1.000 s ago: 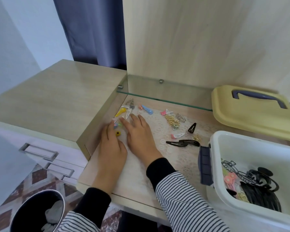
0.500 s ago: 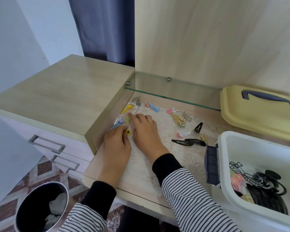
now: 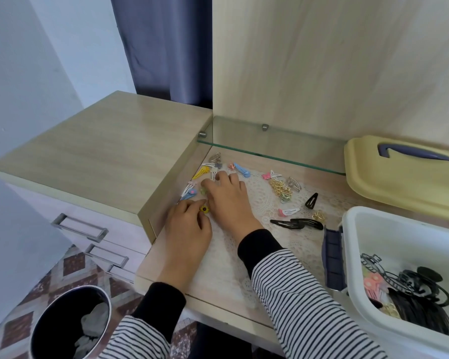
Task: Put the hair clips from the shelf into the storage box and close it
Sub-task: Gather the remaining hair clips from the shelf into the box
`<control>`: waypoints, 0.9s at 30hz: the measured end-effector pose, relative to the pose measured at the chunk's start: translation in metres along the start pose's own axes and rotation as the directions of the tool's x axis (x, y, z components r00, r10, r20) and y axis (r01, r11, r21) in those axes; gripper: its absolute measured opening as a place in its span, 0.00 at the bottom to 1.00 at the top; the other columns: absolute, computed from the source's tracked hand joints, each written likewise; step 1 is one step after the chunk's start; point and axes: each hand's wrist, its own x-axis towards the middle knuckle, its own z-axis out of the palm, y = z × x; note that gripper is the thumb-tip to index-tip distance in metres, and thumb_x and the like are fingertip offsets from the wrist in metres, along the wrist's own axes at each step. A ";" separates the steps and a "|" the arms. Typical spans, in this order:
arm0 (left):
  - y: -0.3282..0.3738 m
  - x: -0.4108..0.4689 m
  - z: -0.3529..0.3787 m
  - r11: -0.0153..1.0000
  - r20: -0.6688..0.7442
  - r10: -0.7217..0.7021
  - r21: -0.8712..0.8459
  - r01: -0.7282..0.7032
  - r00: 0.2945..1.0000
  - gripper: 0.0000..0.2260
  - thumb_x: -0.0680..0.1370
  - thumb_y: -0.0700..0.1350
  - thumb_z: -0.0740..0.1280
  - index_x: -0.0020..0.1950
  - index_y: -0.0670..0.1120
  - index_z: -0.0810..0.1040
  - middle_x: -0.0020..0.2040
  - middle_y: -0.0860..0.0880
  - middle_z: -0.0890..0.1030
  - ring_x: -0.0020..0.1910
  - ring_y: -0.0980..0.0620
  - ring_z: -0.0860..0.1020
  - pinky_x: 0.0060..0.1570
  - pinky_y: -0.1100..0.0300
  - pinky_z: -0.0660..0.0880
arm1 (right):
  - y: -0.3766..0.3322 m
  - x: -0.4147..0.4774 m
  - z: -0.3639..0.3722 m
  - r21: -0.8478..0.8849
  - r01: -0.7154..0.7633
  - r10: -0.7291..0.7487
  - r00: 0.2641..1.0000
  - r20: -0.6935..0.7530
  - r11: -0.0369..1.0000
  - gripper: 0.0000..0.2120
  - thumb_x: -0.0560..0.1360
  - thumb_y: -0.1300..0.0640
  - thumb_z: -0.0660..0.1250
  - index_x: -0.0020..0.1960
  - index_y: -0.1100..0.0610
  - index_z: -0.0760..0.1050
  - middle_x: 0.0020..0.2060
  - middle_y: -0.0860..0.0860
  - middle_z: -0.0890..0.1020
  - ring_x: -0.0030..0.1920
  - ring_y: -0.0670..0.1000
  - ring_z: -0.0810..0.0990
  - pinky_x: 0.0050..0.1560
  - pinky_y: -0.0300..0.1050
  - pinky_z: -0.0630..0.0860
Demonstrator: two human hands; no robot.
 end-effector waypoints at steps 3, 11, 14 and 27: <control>0.002 -0.001 -0.001 1.000 0.003 0.006 0.018 -0.006 1.000 0.15 0.74 0.42 0.61 0.57 0.45 0.82 0.53 0.44 0.80 0.48 0.44 0.76 0.50 0.51 0.74 | 0.001 0.001 -0.001 -0.003 -0.004 0.004 0.999 -0.048 1.000 0.11 0.73 0.60 0.63 0.55 0.53 0.75 0.52 0.55 0.75 0.50 0.58 0.69 0.48 0.50 0.65; 0.007 -0.002 -0.007 1.000 -0.002 0.021 0.006 -0.021 1.000 0.11 0.73 0.43 0.66 0.54 0.45 0.81 0.52 0.45 0.81 0.51 0.44 0.77 0.52 0.52 0.73 | -0.003 -0.007 -0.013 0.048 -0.054 0.055 0.998 -0.009 0.997 0.11 0.74 0.64 0.62 0.56 0.59 0.73 0.51 0.56 0.77 0.53 0.58 0.69 0.48 0.49 0.62; 0.008 -0.002 -0.009 0.999 0.011 0.032 -0.042 -0.032 0.999 0.11 0.73 0.43 0.68 0.54 0.45 0.80 0.52 0.46 0.82 0.51 0.46 0.78 0.52 0.53 0.73 | -0.009 -0.010 -0.027 0.078 -0.090 0.089 0.996 0.012 0.993 0.14 0.74 0.63 0.62 0.59 0.59 0.71 0.53 0.56 0.77 0.56 0.59 0.68 0.51 0.49 0.63; 0.034 0.013 -0.034 0.862 0.191 -0.192 -0.436 0.259 0.963 0.09 0.75 0.37 0.68 0.53 0.47 0.77 0.46 0.53 0.80 0.46 0.49 0.79 0.42 0.62 0.72 | -0.022 -0.035 -0.103 0.082 -0.197 0.198 0.980 -0.010 0.977 0.20 0.72 0.61 0.63 0.64 0.60 0.68 0.56 0.56 0.77 0.58 0.59 0.72 0.47 0.49 0.67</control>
